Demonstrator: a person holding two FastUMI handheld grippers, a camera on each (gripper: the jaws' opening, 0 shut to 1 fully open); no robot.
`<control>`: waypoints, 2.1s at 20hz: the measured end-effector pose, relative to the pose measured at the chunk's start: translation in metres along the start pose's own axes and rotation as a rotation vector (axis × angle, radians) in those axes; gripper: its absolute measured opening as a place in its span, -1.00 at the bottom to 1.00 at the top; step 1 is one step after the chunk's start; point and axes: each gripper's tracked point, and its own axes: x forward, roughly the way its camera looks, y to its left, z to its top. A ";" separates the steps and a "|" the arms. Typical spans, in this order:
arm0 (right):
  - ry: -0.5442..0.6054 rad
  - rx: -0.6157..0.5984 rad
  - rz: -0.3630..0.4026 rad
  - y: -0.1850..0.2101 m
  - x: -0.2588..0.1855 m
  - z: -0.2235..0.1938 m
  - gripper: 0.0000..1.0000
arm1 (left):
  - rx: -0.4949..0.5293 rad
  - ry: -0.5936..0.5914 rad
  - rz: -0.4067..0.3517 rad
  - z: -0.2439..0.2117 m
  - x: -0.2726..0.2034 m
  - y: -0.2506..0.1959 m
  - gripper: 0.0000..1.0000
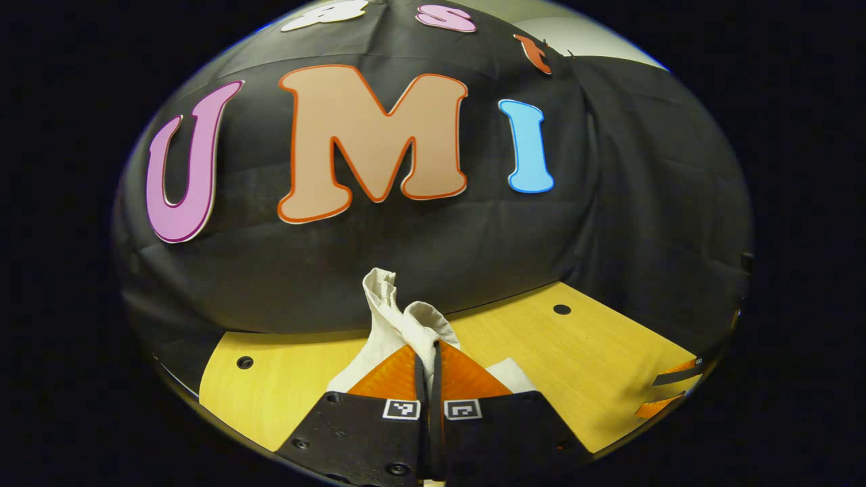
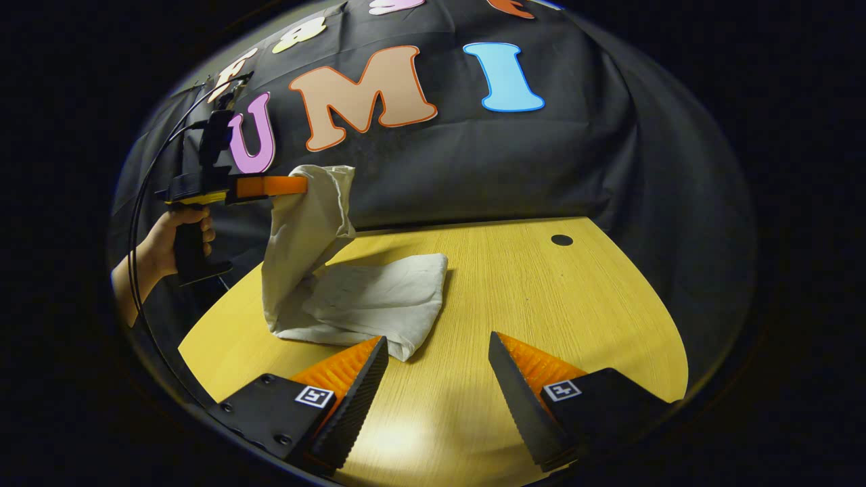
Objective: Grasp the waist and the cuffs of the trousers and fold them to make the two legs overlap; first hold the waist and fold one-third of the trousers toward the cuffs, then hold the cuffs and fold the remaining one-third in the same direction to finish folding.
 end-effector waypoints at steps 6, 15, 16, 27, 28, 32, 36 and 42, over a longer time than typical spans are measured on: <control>0.006 -0.016 0.011 -0.008 -0.005 -0.004 0.93 | 0.009 0.030 -0.111 -0.030 0.023 -0.063 -1.00; 0.006 -0.021 0.019 -0.023 -0.009 -0.003 0.93 | -0.041 0.185 -0.176 -0.115 0.024 -0.121 -1.00; 0.005 -0.015 0.023 -0.023 -0.009 -0.002 0.93 | -0.051 0.198 -0.185 -0.121 0.024 -0.126 -1.00; -0.183 -0.036 -0.007 0.013 -0.027 0.064 0.92 | -0.056 0.030 -0.059 -0.079 -0.049 -0.078 0.91; -0.207 -0.040 -0.007 0.022 -0.030 0.070 0.92 | -0.053 0.006 -0.031 -0.071 -0.063 -0.064 0.90; -0.299 -0.081 0.002 0.059 -0.045 0.102 0.92 | -0.037 -0.079 0.085 -0.043 -0.119 -0.006 0.90; -0.409 -0.093 0.029 0.097 -0.068 0.135 0.92 | -0.028 -0.138 0.201 -0.021 -0.174 0.047 0.89; -0.487 -0.103 0.011 0.129 -0.099 0.147 0.92 | -0.023 -0.193 0.362 -0.016 -0.242 0.101 0.89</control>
